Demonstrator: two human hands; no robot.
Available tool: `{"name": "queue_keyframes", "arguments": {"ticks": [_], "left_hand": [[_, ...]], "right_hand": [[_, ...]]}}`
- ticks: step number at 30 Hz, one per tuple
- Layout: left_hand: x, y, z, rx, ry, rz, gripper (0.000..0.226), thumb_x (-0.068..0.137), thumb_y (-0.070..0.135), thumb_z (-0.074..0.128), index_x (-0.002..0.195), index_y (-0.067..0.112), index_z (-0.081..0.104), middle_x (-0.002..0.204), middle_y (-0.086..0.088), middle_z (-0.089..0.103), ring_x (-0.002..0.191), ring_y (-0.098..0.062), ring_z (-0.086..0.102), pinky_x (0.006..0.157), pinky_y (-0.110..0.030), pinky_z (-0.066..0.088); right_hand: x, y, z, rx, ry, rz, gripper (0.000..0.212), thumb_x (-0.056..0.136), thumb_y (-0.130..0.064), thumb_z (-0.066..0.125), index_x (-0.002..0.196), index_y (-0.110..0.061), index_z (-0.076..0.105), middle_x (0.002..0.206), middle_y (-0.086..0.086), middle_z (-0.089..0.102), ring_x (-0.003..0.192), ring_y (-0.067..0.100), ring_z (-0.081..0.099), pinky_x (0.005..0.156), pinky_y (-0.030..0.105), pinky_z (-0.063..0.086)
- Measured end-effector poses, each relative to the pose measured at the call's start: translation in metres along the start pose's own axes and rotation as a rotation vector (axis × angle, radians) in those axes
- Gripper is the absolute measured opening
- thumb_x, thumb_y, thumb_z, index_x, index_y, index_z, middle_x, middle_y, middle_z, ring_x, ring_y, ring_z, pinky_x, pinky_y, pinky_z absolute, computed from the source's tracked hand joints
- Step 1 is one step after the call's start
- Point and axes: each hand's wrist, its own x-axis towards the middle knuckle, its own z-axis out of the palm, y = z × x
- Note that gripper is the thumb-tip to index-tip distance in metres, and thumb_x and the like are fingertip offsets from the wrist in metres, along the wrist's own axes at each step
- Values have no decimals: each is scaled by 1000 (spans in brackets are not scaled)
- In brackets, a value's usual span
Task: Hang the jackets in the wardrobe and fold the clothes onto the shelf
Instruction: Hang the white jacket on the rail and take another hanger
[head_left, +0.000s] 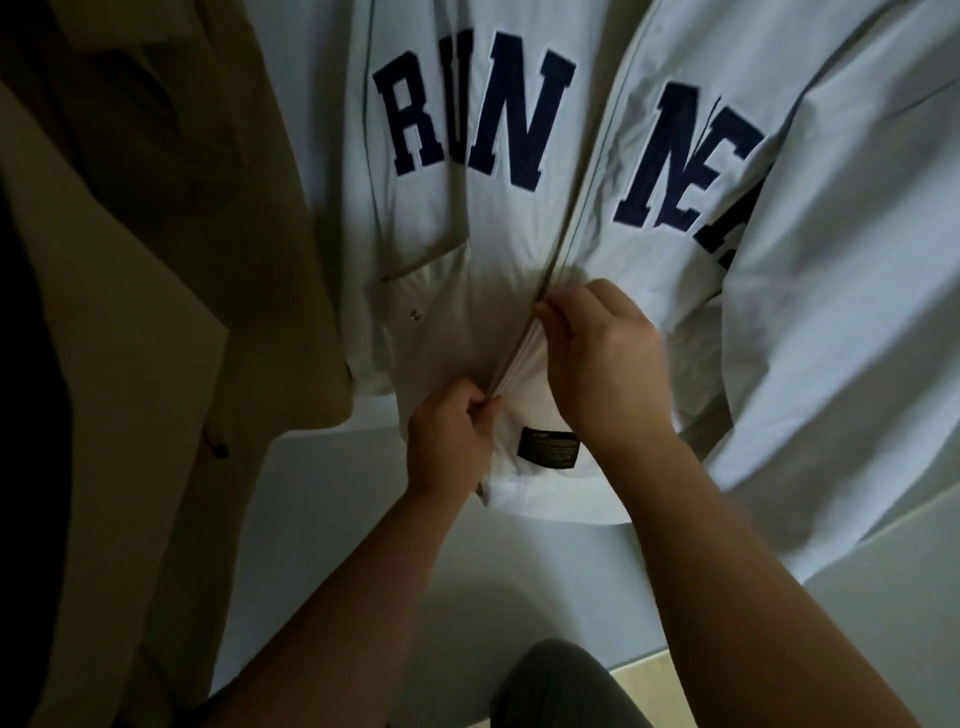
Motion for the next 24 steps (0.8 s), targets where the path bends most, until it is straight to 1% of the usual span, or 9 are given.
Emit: {"name": "queue_keyframes", "arguments": {"ticks": [2, 4, 7, 10, 13, 15, 16, 20, 24], "left_hand": [[6, 6, -4, 11, -42, 6, 26, 91, 37, 70, 76, 18, 61, 70, 4, 61, 66, -16, 57, 59, -24, 34], [11, 20, -6, -10, -29, 42, 31, 90, 49, 63, 79, 21, 60, 72, 7, 61, 68, -14, 57, 59, -24, 39], [26, 47, -12, -21, 50, 118, 33, 87, 61, 47, 79, 30, 52, 71, 12, 57, 63, -5, 50, 55, -11, 30], [34, 55, -14, 1, 62, 159, 25, 90, 52, 47, 76, 31, 46, 68, 12, 53, 62, -6, 45, 53, -8, 26], [35, 50, -14, 39, 37, 158, 31, 93, 41, 59, 72, 24, 43, 65, 7, 50, 60, -13, 45, 52, -14, 25], [41, 52, -15, 72, 0, 153, 32, 93, 37, 65, 74, 20, 46, 67, 3, 52, 62, -18, 49, 56, -27, 32], [45, 57, -17, 83, -13, 164, 32, 92, 38, 64, 75, 18, 47, 68, 2, 53, 63, -20, 51, 57, -29, 33], [61, 86, -29, 1, 79, 260, 36, 89, 52, 53, 73, 20, 49, 64, 7, 51, 56, -11, 48, 49, -24, 32], [66, 88, -35, 18, 123, 306, 34, 92, 33, 67, 69, 14, 50, 61, 2, 52, 54, -16, 46, 50, -26, 32]], "right_hand": [[8, -2, -4, 8, 25, -14, 15, 93, -9, 66, 80, -1, 67, 76, 12, 60, 64, 29, 57, 54, 29, 42], [10, -2, -5, 42, 10, -20, 16, 93, -9, 65, 80, 0, 67, 78, 13, 61, 65, 30, 58, 55, 34, 48], [11, -2, -4, 66, -15, -13, 14, 91, -5, 65, 78, 1, 66, 77, 15, 60, 64, 31, 57, 54, 42, 50], [19, -1, -11, 48, -39, -33, 11, 88, -1, 66, 77, 1, 65, 75, 15, 59, 63, 32, 56, 51, 40, 49], [40, 2, -25, 33, 14, -53, 14, 91, -5, 64, 79, 0, 65, 76, 14, 58, 65, 32, 56, 51, 31, 41], [56, 3, -33, 38, 51, -52, 12, 92, -5, 62, 82, 0, 64, 80, 14, 59, 69, 33, 57, 53, 35, 45], [61, 2, -35, 47, 57, -53, 11, 93, -4, 61, 83, 1, 64, 82, 15, 59, 71, 34, 57, 55, 39, 46], [65, -6, -39, 73, 37, -84, 15, 93, -5, 61, 80, 2, 63, 81, 16, 59, 69, 34, 57, 55, 40, 47], [83, -9, -50, 29, 58, -135, 16, 88, -1, 64, 73, 3, 62, 74, 17, 56, 63, 37, 56, 50, 40, 46]]}}
